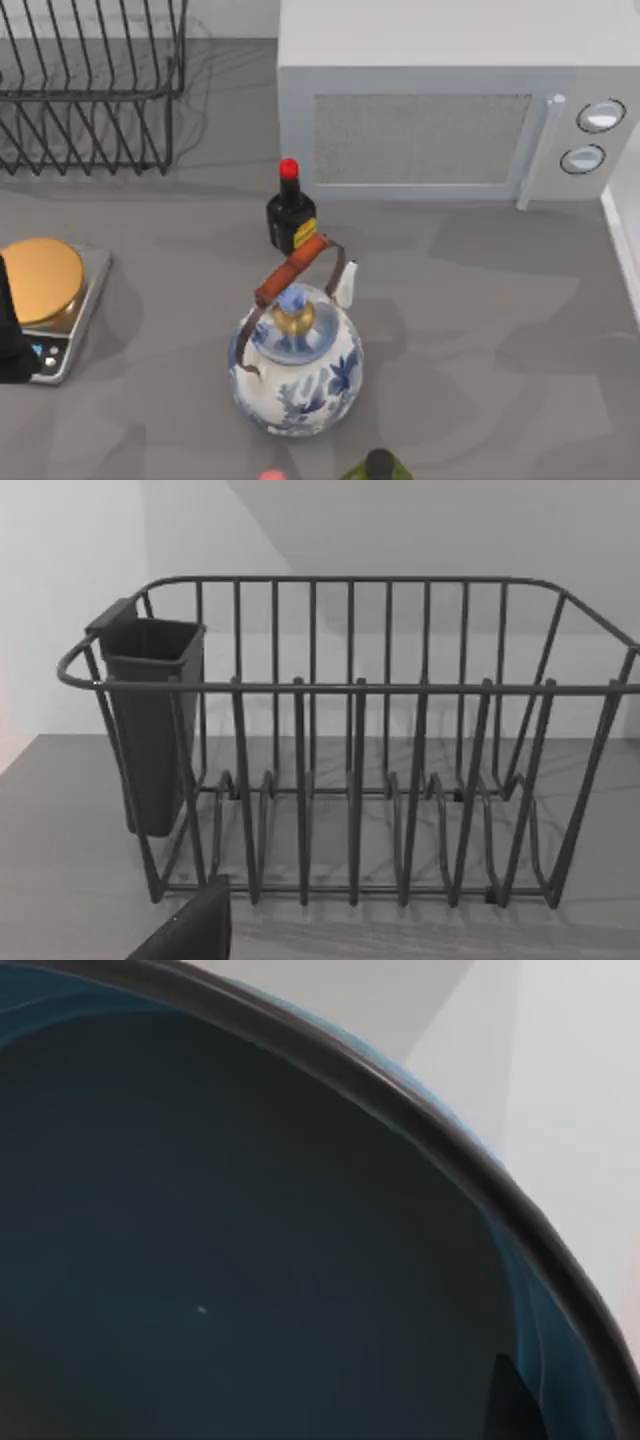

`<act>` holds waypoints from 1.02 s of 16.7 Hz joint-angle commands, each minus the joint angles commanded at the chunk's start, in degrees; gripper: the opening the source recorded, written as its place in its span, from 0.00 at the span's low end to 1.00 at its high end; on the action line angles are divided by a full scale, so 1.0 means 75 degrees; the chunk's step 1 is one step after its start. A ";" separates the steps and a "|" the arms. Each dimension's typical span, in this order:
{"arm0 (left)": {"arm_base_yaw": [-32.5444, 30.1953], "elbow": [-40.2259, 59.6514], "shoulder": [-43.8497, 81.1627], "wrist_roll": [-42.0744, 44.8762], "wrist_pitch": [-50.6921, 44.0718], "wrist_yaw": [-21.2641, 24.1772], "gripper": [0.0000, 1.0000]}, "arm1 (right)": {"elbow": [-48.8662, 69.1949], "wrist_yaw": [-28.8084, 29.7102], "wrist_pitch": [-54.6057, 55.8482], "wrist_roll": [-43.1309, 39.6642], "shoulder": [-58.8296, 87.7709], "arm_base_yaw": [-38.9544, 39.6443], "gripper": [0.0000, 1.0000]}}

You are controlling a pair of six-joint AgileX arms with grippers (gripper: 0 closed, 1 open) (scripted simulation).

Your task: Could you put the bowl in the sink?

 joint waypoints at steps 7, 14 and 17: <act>0.0000 0.0000 0.0000 0.0000 0.0000 0.0000 1.00 | -0.0321 -0.0019 0.2859 -0.0017 0.2589 -0.0047 0.00; 0.0000 0.0000 0.0000 0.0000 0.0000 0.0000 1.00 | -0.0791 0.0060 0.6017 -0.0039 0.5194 0.0007 0.00; 0.0000 0.0000 0.0000 0.0000 0.0000 0.0000 1.00 | -0.0829 0.0072 0.6233 -0.0038 0.5390 0.0019 0.00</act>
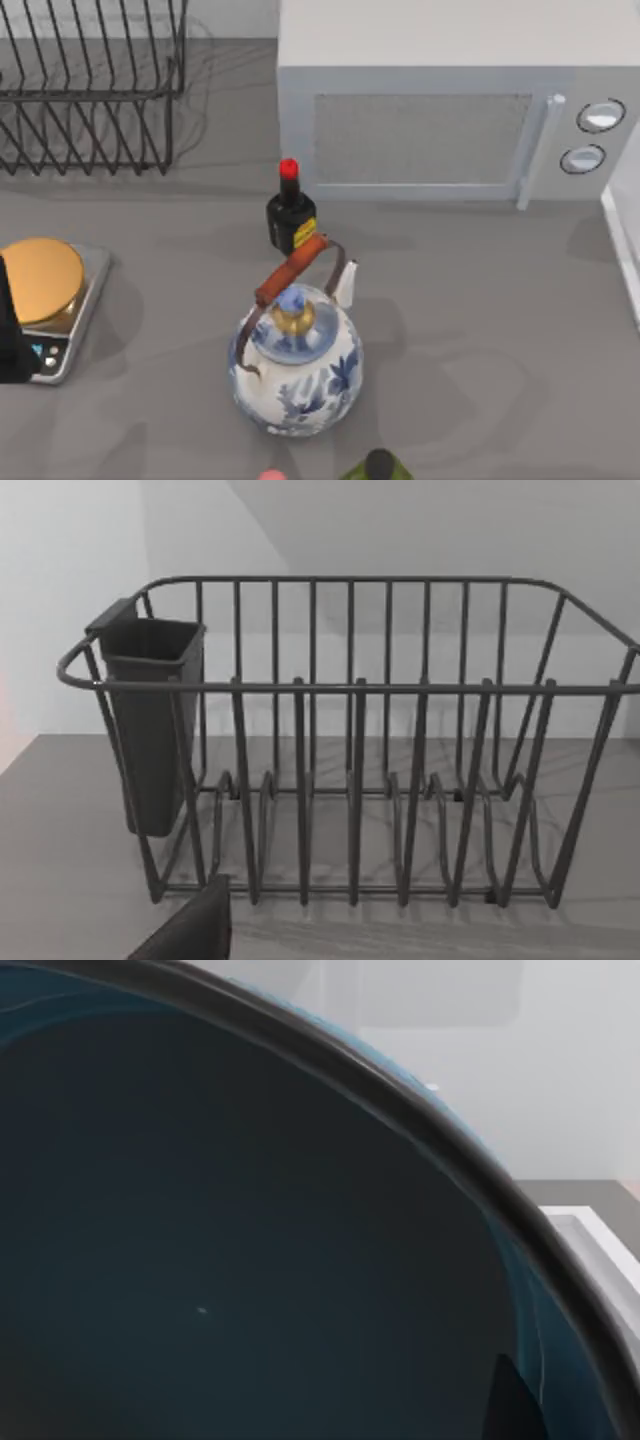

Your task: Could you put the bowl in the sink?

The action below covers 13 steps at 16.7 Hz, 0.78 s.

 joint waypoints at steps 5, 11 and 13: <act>0.0000 0.0000 0.0000 0.0000 0.0000 0.0000 1.00 | 0.0000 0.0000 0.0000 0.0000 0.0000 0.0000 0.15; 0.0000 0.0000 0.0000 0.0000 0.0000 0.0000 1.00 | 0.0000 0.0000 0.0000 0.0000 0.0000 0.0000 0.60; 0.0000 0.0000 0.0000 0.0000 0.0000 0.0000 1.00 | 0.0000 0.0000 0.0000 0.0000 0.0000 0.0000 0.75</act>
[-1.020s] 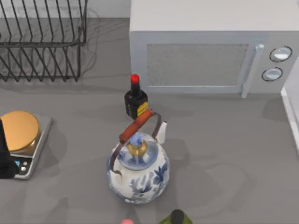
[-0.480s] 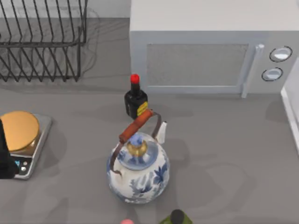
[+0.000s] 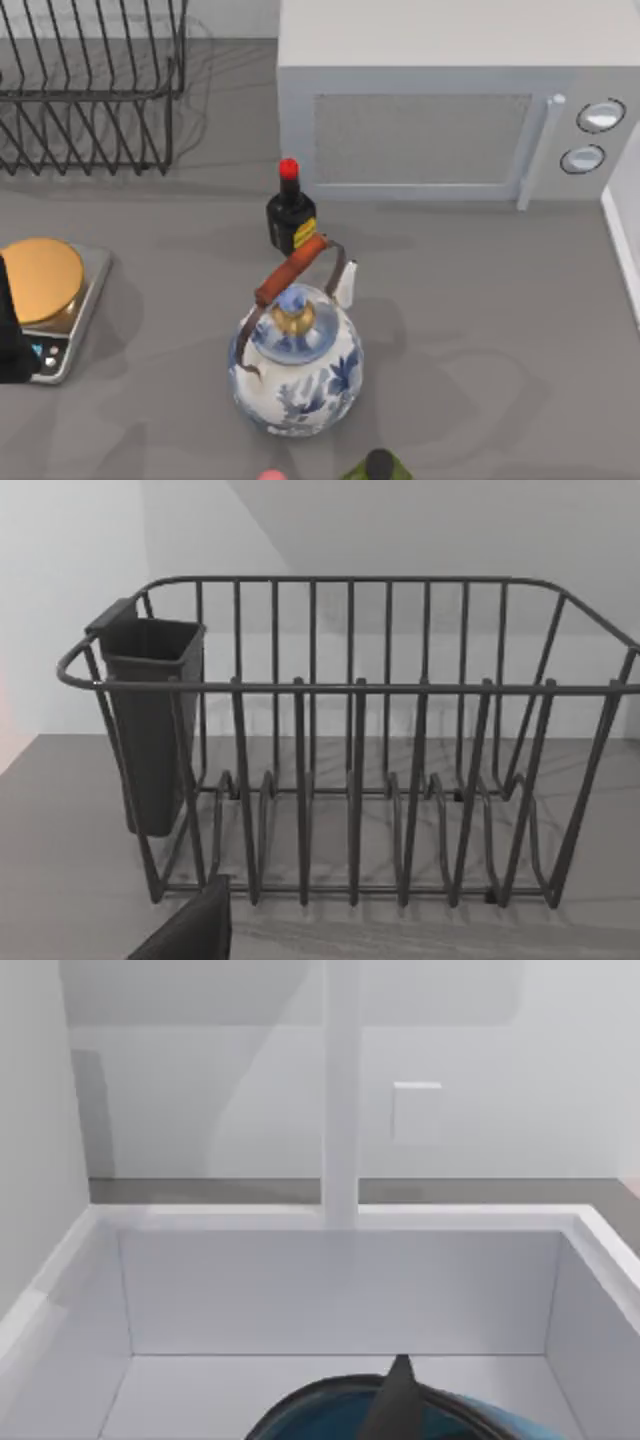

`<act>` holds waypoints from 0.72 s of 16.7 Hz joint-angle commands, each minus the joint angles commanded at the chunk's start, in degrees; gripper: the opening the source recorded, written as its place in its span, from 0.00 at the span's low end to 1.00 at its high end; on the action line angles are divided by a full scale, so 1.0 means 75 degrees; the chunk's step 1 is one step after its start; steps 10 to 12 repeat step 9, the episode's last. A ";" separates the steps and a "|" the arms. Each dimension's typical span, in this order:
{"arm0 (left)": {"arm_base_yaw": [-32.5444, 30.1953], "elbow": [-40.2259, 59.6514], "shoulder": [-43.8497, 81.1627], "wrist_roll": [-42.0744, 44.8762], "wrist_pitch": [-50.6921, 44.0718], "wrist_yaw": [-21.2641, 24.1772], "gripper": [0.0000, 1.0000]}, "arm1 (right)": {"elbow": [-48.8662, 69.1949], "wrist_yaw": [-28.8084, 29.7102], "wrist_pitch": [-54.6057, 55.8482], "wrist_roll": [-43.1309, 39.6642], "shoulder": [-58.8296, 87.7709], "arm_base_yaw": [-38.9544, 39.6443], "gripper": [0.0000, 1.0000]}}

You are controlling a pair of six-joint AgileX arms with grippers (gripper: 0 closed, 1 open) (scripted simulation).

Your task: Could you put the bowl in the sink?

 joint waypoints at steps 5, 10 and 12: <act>0.0000 0.0000 0.0000 0.0000 0.0000 0.0000 1.00 | 0.0000 0.0000 0.0000 0.0000 0.0000 0.0000 1.00; 0.0000 0.0000 0.0000 0.0000 0.0000 0.0000 1.00 | 0.0000 0.0000 0.0000 0.0000 0.0000 0.0000 1.00; 0.0000 0.0000 0.0000 0.0000 0.0000 0.0000 1.00 | 0.0000 0.0000 0.0000 0.0000 0.0000 0.0000 1.00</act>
